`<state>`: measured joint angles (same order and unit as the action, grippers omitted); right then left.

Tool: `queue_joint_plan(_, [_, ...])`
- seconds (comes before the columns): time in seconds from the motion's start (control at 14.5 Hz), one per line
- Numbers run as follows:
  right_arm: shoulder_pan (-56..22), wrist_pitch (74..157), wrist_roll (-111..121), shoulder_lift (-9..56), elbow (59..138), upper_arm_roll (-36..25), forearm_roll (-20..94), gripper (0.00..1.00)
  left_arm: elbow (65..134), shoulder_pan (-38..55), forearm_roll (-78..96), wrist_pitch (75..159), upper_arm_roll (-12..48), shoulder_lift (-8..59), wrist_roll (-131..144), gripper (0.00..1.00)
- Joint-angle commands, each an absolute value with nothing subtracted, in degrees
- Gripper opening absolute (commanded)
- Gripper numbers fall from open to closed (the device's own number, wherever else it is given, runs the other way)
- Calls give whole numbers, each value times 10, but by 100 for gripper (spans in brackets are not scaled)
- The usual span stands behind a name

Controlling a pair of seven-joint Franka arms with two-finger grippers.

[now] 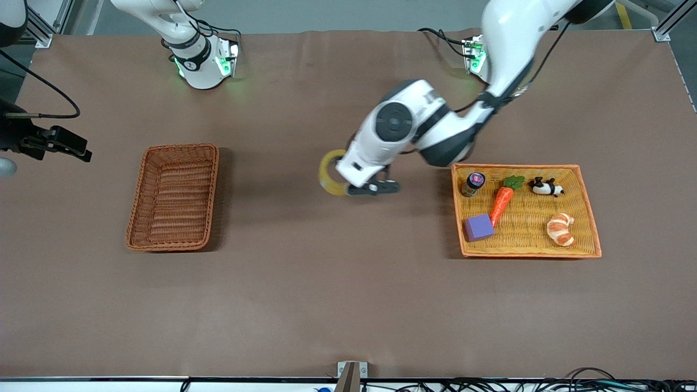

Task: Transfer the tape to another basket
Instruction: 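Lift the tape roll and carry it toward the table middle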

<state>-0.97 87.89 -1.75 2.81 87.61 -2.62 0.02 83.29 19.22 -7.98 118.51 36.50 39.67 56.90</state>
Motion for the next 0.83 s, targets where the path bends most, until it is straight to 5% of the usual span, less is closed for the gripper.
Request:
queue_joint_plan(0.0, [-3,881,-9,19,885,-23,8,100,705,272,-107,1192,335,488,599,7])
queue_joint_plan(0.28, [-3,881,-8,19,887,-23,8,100,665,368,-106,1280,245,533,592,8])
queue_joint_plan(0.76, [-8,903,-9,22,896,-22,8,100,667,365,-104,1267,233,568,562,24])
